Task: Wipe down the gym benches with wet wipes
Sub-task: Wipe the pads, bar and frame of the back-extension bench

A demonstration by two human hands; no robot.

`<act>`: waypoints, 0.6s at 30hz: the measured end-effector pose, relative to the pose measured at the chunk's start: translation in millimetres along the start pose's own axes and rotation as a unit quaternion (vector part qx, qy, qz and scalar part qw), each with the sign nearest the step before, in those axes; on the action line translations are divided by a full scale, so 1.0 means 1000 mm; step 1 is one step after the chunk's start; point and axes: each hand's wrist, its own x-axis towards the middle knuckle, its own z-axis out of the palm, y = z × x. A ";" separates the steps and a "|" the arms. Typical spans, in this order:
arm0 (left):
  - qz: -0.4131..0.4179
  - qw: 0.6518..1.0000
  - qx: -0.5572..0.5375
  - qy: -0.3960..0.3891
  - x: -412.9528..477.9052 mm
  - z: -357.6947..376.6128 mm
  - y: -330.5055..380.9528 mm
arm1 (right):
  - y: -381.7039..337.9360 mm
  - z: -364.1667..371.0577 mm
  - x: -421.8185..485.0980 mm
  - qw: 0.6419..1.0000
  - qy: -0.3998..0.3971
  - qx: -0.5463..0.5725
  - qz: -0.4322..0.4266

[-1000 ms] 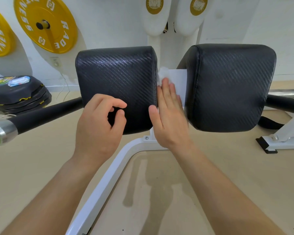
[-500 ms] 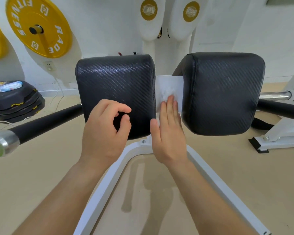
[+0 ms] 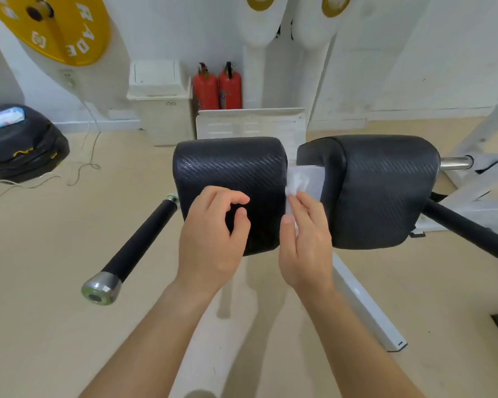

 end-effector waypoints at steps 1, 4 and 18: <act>-0.024 1.000 -0.002 -0.014 0.000 -0.009 0.008 | -0.014 -0.010 -0.003 1.000 0.004 -0.005 -0.011; -0.099 0.992 0.002 -0.072 -0.003 -0.040 0.032 | -0.055 -0.035 -0.011 0.997 -0.047 -0.013 -0.065; -0.318 0.939 -0.070 -0.110 -0.019 -0.200 -0.017 | -0.185 0.003 -0.036 0.952 -0.259 0.132 0.092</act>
